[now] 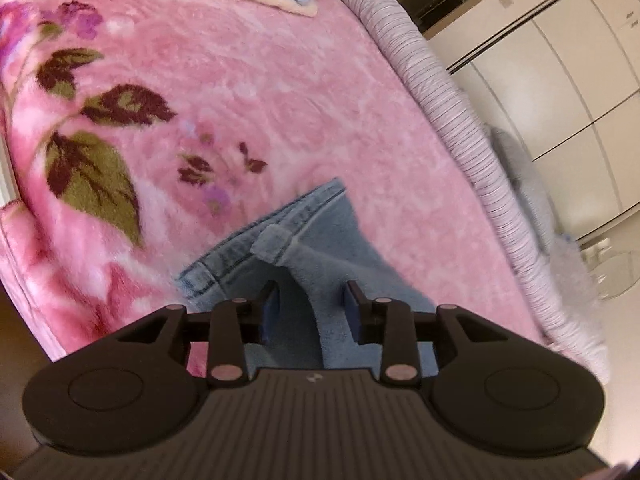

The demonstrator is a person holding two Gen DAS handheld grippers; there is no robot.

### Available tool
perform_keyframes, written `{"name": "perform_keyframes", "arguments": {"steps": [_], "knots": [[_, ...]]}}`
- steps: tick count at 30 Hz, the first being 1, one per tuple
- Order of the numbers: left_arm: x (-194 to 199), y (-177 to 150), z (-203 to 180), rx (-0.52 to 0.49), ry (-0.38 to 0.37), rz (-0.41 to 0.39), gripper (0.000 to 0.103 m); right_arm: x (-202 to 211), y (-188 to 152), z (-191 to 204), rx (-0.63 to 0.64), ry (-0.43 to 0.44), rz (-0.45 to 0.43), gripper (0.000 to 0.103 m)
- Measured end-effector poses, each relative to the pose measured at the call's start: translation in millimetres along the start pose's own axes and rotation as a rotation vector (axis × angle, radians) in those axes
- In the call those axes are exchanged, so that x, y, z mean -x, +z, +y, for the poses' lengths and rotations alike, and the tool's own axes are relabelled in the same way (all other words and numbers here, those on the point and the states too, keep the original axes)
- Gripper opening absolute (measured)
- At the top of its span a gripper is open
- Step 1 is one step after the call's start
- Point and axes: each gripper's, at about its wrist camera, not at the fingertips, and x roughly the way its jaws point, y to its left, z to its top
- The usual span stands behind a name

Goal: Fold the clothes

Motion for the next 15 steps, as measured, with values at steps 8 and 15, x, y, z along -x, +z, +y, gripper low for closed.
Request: {"name": "perform_keyframes", "arguments": {"steps": [8,15], "knots": [[-11.1,-1.9,-15.6,-0.227,0.032,-0.004,0.001,-2.8,-3.2,-0.7,0.053,-0.013,0.001,0.002],[34.7,-6.1,-30.9,-0.538,-0.104,-0.176,0.002,35.9,-4.6,-48.7,-0.131,0.062,-0.096,0.001]]}}
